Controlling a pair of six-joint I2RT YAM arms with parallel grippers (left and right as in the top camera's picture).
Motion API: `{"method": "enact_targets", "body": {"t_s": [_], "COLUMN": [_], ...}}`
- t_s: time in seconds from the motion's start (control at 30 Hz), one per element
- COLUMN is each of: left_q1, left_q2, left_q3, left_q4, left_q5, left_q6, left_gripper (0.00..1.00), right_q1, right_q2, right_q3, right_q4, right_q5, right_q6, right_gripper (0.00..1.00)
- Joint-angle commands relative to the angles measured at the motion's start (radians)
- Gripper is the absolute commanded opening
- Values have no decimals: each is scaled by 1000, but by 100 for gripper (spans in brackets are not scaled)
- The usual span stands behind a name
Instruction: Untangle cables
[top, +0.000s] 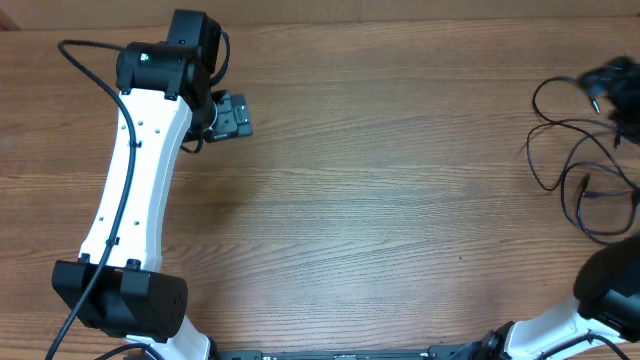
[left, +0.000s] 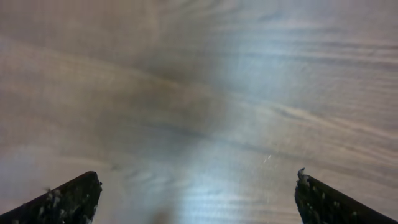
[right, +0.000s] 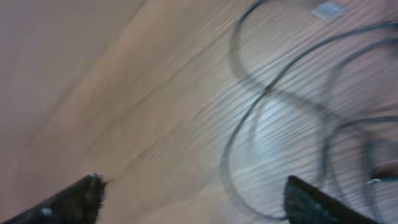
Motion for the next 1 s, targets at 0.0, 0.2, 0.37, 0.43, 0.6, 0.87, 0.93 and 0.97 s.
{"method": "enact_targets", "body": {"t_s": [0.0,0.2,0.37,0.43,0.6,0.87,0.93,0.97], "left_q1": [-7,-6,-6,-5,-5,-5,-5,-5], "left_q2": [-24,-24,-24,-27,-72,-294,-394,-440], "left_q3": [-3,-3,-8,-23,-130,-386,-445,-470], "left_q4": [32,-72,-233,-250,-250,-142,-66,-31], "left_q5": [-5,-13,-50,-41,-13,-80,-99,-101], "left_q6": [82,87,17,11,-3,-70,-69,-69], "left_gripper": [100,99,100,100,100,100,100,100], "right_q1": [130,383,545,586,625,625,625,625], "right_q2": [-18,-18,-18,-18,-18,-122,-192,-220], "right_q3": [20,20,20,20,19,-136,-221,-253], "right_q4": [-43,-130,-168,-184,-272,-208,-138,-112], "right_q5": [-5,277,386,385,383,382,382,382], "right_q6": [-156,-151,-38,1,79,84,84,84], "right_gripper": [100,100,100,100,100,100,100,100]}}
